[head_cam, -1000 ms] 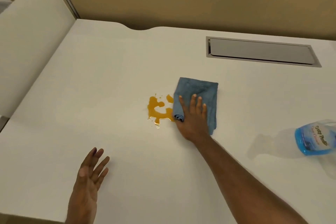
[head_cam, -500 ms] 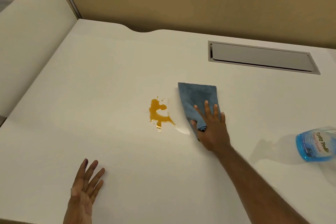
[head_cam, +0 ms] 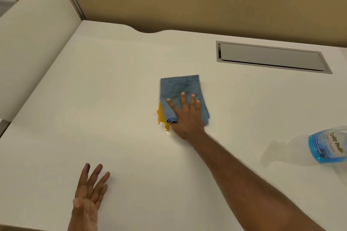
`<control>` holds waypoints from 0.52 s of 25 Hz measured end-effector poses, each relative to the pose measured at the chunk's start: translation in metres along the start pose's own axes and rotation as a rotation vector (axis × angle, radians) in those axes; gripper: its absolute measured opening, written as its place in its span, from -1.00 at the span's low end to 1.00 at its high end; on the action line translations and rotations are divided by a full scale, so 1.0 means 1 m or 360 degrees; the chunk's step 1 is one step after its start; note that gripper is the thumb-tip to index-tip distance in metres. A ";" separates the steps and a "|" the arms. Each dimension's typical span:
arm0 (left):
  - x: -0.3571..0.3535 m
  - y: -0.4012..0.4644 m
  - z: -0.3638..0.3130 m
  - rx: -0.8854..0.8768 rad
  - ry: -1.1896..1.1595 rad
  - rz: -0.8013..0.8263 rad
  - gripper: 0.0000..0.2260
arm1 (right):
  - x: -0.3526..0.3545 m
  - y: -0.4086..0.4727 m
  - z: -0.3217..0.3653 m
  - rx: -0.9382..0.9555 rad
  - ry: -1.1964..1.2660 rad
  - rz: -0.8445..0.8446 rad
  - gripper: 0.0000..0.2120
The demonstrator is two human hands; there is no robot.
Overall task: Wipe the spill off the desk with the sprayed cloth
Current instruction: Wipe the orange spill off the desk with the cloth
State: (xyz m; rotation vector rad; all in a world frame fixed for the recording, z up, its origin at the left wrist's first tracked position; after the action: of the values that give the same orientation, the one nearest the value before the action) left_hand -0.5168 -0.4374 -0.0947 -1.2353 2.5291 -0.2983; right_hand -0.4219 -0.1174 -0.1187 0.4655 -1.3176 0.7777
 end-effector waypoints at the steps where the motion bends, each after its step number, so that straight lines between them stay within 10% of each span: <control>1: -0.003 0.001 -0.001 -0.0001 0.0017 0.0004 -0.21 | -0.004 -0.003 0.017 0.0093 0.0012 0.0014 -0.29; 7: 0.005 0.006 0.012 -0.0004 0.0411 0.0000 -0.02 | -0.021 -0.050 0.056 0.0534 0.0036 0.0134 -0.30; 13: 0.003 -0.001 0.020 -0.0204 0.0662 0.0052 -0.55 | -0.007 -0.104 -0.022 0.0485 0.0058 0.0117 -0.32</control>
State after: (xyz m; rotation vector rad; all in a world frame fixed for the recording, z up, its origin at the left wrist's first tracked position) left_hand -0.5107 -0.4416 -0.1137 -1.2874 2.9580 -0.4302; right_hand -0.3313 -0.1731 -0.1177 0.6438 -1.1921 1.0507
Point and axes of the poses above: each hand's wrist, its own y-axis towards the middle knuckle, its own x-axis out of the back of the hand, z = x × y, the point moved 7 cm from there along y, towards the middle knuckle, and after that the axes turned 3 degrees about y, right-handed, at the moved point
